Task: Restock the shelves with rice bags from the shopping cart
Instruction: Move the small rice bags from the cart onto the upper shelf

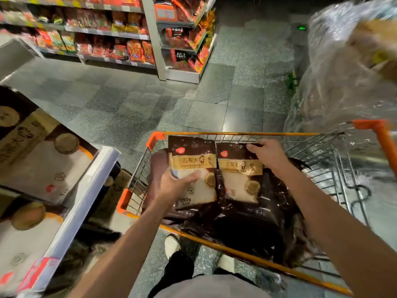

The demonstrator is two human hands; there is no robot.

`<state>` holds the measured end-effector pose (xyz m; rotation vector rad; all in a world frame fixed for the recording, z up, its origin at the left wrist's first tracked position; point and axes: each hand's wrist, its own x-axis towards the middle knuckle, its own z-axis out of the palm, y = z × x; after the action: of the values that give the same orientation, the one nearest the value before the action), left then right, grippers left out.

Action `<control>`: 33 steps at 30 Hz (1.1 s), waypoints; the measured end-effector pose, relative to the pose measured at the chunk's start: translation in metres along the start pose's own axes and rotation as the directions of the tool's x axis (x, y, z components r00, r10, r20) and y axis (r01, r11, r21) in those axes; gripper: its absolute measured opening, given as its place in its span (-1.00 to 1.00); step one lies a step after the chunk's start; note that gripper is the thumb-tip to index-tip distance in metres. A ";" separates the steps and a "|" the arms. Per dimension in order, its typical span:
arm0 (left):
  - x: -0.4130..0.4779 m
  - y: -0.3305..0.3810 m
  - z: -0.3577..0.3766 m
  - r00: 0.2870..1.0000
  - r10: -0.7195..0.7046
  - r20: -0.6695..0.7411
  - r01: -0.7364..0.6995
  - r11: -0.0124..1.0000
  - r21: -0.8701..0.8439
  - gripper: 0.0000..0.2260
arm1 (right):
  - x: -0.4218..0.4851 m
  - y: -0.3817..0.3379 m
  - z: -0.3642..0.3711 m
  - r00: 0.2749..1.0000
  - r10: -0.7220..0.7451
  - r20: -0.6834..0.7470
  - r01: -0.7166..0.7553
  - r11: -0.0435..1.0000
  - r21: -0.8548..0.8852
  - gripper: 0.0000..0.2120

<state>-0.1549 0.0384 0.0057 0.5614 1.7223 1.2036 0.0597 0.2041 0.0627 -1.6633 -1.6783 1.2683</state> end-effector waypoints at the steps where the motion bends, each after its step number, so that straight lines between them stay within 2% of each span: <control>1: -0.004 -0.003 0.011 0.999 -0.008 0.041 0.008 1.000 0.002 -0.62 | -0.002 0.012 -0.006 0.998 0.027 -0.048 -0.027 1.000 0.006 -0.82; 3: -0.010 -0.014 0.031 0.992 -0.020 0.128 0.019 1.000 0.008 -0.53 | -0.010 0.037 -0.016 0.986 0.166 -0.035 -0.158 0.974 0.163 -0.66; 5: -0.014 -0.022 0.047 0.992 -0.031 0.126 0.028 0.999 0.023 -0.49 | -0.017 0.062 -0.020 0.955 0.278 0.107 -0.297 0.914 0.276 -0.38; 6: -0.016 -0.025 0.053 0.994 -0.030 0.109 0.026 0.999 0.030 -0.52 | -0.021 0.073 -0.022 0.947 0.283 0.151 -0.314 0.915 0.253 -0.39; 8: -0.021 -0.026 0.064 0.997 -0.031 0.066 0.029 0.999 0.032 -0.58 | -0.032 0.093 -0.020 0.947 0.256 0.195 -0.291 0.941 0.174 -0.56; 9: -0.023 -0.024 0.068 0.998 -0.031 0.052 0.029 0.999 0.032 -0.59 | -0.037 0.102 -0.017 0.948 0.248 0.201 -0.279 0.949 0.146 -0.53; 12: -0.026 -0.026 0.070 0.999 -0.047 0.015 0.046 0.999 0.029 -0.48 | -0.049 0.121 -0.003 0.963 0.221 0.155 -0.243 0.960 0.141 -0.21; 14: -0.029 -0.026 0.069 0.999 -0.038 0.000 0.038 0.998 0.044 -0.42 | -0.053 0.118 -0.001 0.967 0.219 0.128 -0.234 0.965 0.121 -0.25; 15: -0.030 -0.026 0.068 0.999 -0.046 -0.009 0.046 0.998 0.038 -0.47 | -0.056 0.112 -0.001 0.972 0.196 0.129 -0.209 0.973 0.095 -0.31; 17: -0.036 -0.018 0.065 0.999 -0.035 -0.038 0.036 0.999 0.035 -0.64 | -0.055 0.099 -0.004 0.986 0.048 0.157 -0.062 0.995 0.084 -0.45; 19: -0.043 0.001 0.053 0.998 0.017 -0.053 -0.015 0.999 0.042 -0.70 | -0.051 0.076 -0.008 0.972 -0.103 0.214 0.080 0.991 0.111 -0.58; 21: -0.047 0.023 0.032 0.995 0.069 -0.067 -0.066 0.997 0.050 -0.59 | -0.047 0.043 -0.008 0.949 -0.168 0.267 0.125 0.977 0.170 -0.65; 23: -0.051 0.047 0.002 0.980 0.140 -0.143 -0.136 0.990 0.042 -0.51 | -0.043 0.002 -0.002 0.922 -0.212 0.324 0.133 0.959 0.250 -0.70; 26: -0.066 0.098 -0.048 0.912 0.279 -0.300 -0.273 0.960 0.062 -0.68 | -0.041 -0.065 0.015 0.877 -0.312 0.366 0.165 0.910 0.381 -0.80; 29: -0.095 0.157 -0.105 0.823 0.384 -0.418 -0.380 0.920 0.097 -0.73 | -0.049 -0.142 0.037 0.790 -0.421 0.445 0.134 0.828 0.545 -0.82; 33: -0.155 0.230 -0.181 0.638 0.529 -0.560 -0.486 0.840 0.240 -0.72 | -0.073 -0.247 0.077 0.642 -0.569 0.513 0.117 0.735 0.668 -0.75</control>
<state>-0.2724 -0.0720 0.2943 0.7982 2.2369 1.8973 -0.1222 0.1507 0.2532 -0.4163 -1.6017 2.0686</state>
